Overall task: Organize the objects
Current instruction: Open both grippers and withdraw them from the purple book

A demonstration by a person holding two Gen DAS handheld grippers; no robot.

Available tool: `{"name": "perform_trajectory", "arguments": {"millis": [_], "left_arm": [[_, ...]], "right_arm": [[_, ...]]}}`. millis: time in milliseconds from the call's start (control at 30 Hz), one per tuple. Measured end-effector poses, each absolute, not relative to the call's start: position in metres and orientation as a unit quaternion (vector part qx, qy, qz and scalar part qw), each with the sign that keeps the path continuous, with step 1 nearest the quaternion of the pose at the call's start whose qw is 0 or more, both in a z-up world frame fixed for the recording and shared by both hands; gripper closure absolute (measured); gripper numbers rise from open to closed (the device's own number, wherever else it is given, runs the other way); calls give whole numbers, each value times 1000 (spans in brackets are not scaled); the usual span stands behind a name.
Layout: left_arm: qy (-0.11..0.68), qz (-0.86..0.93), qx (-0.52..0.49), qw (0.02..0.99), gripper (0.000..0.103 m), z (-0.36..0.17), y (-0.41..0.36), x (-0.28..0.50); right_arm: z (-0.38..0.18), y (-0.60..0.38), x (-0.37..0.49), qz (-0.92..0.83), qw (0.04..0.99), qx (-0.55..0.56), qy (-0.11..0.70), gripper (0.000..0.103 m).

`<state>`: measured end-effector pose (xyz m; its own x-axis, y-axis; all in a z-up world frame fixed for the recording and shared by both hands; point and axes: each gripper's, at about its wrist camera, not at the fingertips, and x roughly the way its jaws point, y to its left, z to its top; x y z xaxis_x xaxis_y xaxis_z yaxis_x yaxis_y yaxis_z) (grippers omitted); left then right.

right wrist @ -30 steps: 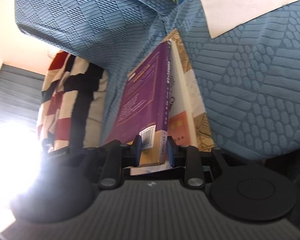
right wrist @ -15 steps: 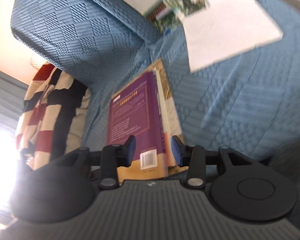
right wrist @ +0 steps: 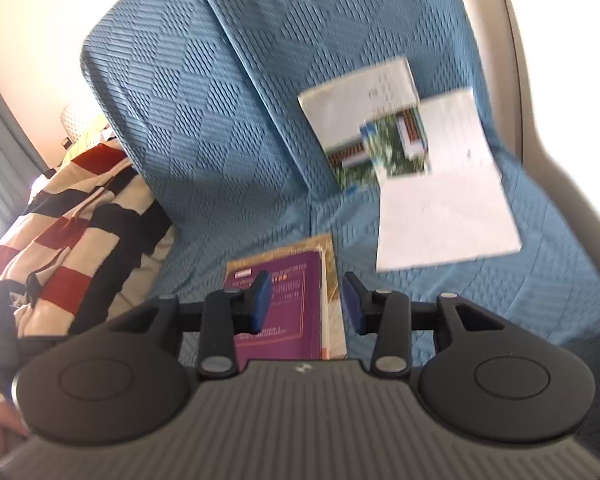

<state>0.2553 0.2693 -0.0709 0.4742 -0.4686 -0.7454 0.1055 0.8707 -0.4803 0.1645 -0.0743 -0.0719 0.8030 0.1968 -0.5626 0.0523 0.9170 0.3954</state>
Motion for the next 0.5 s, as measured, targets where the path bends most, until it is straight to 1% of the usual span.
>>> {"name": "perform_trajectory", "arguments": {"millis": [400,500], "left_arm": [[412,-208,-144,875,69,-12,232,228],[402,-207,-133,882,68,-4,226,221]], "right_arm": [[-26,-66,124,4,955,142,259,60],[-19,-66,115,0,959,133,249,57]]}}
